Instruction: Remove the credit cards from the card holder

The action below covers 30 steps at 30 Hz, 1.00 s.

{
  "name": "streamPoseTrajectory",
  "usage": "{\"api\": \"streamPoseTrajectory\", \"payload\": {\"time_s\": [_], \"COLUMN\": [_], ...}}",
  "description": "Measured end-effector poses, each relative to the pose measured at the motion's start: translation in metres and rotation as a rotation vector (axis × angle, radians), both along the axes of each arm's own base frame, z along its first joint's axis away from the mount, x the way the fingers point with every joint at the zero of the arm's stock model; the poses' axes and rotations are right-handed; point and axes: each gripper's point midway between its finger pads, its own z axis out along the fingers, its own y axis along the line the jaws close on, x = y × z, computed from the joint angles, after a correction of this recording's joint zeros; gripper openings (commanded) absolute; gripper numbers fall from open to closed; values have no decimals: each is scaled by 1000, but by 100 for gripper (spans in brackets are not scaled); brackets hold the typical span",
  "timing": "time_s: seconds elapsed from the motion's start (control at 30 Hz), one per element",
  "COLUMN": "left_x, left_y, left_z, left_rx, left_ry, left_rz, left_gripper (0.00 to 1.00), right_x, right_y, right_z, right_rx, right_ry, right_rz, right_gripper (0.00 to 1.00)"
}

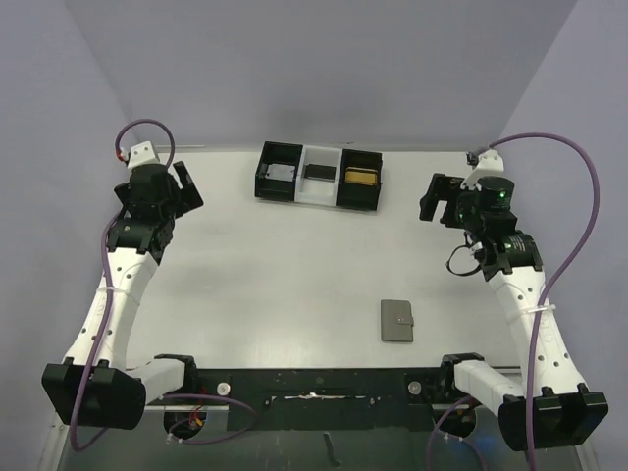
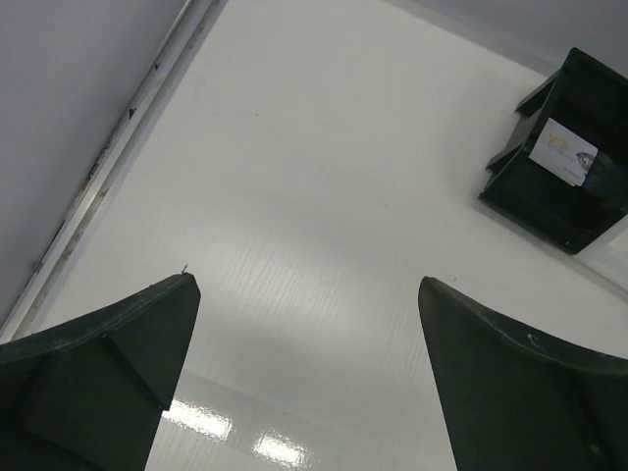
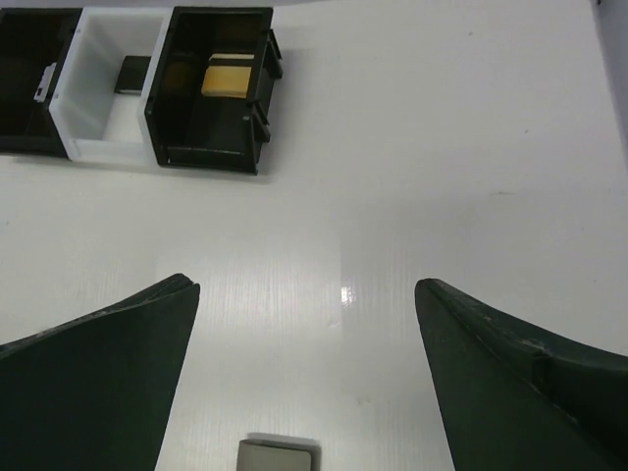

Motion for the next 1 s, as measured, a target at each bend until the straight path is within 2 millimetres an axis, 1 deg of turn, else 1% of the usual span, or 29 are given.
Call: {"api": "streamPoseTrajectory", "payload": {"time_s": [0.13, 0.2, 0.27, 0.37, 0.5, 0.57, 0.63, 0.67, 0.7, 0.73, 0.8, 0.93, 1.0], "left_x": [-6, -8, -7, -6, -7, -9, -10, -10, -10, -11, -13, -23, -30], "left_y": [10, 11, 8, -4, -28, -40, -55, -60, -67, -74, -89, -130, -151], "left_z": [-18, -24, -29, -37, -56, -65, -74, -77, -81, -85, -92, -102, -104], "left_rx": [-23, -39, -61, -110, -215, -276, -340, -360, -383, -399, -420, -432, -433], "left_ry": [19, 27, 24, 21, 34, 40, 57, 65, 77, 91, 119, 175, 192], "left_rz": [17, 13, -14, -82, -196, -249, -304, -327, -354, -381, -430, -558, -625], "left_gripper": [97, 97, 98, 97, 98, 97, 97, 97, 97, 97, 96, 95, 94], "right_x": [-8, -11, -13, -16, -15, -17, -23, -29, -39, -43, -57, -84, -96], "right_y": [8, 11, 16, 19, 25, 27, 29, 30, 30, 31, 33, 40, 42], "right_z": [-21, -30, -39, -52, -77, -99, -125, -138, -155, -161, -179, -206, -214], "right_rx": [66, 97, 131, 176, 234, 257, 275, 285, 298, 303, 326, 365, 378], "right_ry": [43, 65, 90, 130, 224, 299, 386, 429, 487, 508, 569, 673, 705], "right_rz": [23, 31, 37, 27, 5, -10, -32, -41, -58, -63, -76, -104, -120], "right_gripper": [98, 98, 98, 98, 98, 98, 98, 98, 98, 98, 99, 98, 97]}}
